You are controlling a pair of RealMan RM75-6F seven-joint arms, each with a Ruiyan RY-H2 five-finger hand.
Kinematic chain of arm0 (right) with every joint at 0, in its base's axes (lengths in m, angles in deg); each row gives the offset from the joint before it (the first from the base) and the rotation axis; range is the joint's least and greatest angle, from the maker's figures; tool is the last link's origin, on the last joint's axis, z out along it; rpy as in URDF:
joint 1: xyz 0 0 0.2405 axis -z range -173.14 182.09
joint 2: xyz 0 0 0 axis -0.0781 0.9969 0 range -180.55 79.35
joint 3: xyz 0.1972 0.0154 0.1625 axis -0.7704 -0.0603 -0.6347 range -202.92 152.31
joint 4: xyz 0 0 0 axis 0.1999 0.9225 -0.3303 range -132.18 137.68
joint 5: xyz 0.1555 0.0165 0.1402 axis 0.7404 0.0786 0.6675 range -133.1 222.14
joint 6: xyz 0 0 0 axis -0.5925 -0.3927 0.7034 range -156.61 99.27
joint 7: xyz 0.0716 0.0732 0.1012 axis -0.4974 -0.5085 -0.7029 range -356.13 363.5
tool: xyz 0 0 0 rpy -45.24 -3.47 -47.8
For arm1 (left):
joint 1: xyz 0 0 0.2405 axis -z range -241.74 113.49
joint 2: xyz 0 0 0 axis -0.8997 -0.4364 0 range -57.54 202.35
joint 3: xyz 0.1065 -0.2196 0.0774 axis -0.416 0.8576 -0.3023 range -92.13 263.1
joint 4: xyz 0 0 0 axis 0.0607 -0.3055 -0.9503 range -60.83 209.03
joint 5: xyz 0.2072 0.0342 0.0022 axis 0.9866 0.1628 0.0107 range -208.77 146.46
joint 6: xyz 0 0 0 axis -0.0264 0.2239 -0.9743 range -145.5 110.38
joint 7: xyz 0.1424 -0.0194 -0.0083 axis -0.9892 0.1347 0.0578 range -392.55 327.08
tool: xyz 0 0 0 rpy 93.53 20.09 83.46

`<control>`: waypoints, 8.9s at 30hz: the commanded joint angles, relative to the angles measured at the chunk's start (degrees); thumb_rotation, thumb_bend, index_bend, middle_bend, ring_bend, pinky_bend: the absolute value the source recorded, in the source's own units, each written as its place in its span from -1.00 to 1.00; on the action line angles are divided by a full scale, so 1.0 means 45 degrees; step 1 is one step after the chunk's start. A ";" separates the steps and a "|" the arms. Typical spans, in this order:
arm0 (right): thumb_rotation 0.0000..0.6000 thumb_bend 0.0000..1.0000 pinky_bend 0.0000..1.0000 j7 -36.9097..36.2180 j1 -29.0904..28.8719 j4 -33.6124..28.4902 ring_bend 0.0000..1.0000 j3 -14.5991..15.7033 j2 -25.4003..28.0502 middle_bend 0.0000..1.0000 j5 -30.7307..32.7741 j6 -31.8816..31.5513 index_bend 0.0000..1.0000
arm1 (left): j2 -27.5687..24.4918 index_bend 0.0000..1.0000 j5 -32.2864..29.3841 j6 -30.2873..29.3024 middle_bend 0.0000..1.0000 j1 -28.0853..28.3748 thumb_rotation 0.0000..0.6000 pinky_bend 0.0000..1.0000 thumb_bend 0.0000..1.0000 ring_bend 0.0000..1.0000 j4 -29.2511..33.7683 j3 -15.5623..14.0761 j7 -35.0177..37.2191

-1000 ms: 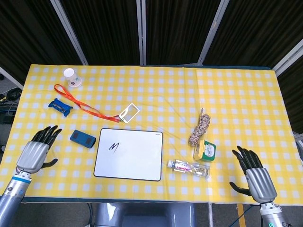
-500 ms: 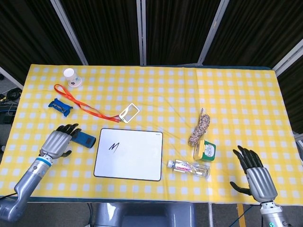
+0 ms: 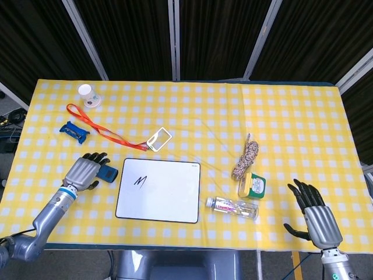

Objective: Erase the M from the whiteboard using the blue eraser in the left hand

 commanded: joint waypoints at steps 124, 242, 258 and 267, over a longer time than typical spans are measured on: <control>1.00 -0.87 -1.00 0.0037 0.0004 0.0073 -1.00 0.0098 -0.0109 -1.00 -0.0162 -0.0014 -1.00 | 0.5702 0.54 0.2390 -0.3072 0.19 0.0946 1.00 0.06 0.15 0.11 -0.1381 -0.0853 0.1143; 1.00 -0.87 -1.00 0.0123 0.0080 0.0014 -1.00 0.0143 -0.0147 -1.00 -0.0385 -0.0234 -1.00 | 0.5214 0.54 0.3498 -0.5762 0.19 -0.0269 1.00 0.05 0.14 0.11 -0.5764 -0.1659 0.6445; 1.00 -0.87 -1.00 0.0385 0.0081 0.0098 -1.00 0.0176 -0.0290 -1.00 -0.0411 -0.0172 -1.00 | 0.1993 0.35 0.2705 -0.6921 0.03 -0.1626 1.00 -0.07 0.13 0.02 -0.2740 -0.1308 0.4644; 1.00 -0.87 -1.00 0.0669 0.0106 0.0149 -1.00 0.0248 -0.0426 -1.00 -0.0482 -0.0138 -1.00 | 0.1997 -0.42 0.2009 -0.5885 -0.76 -0.2070 1.00 -0.60 -0.16 -0.66 -0.2743 -0.1523 0.4766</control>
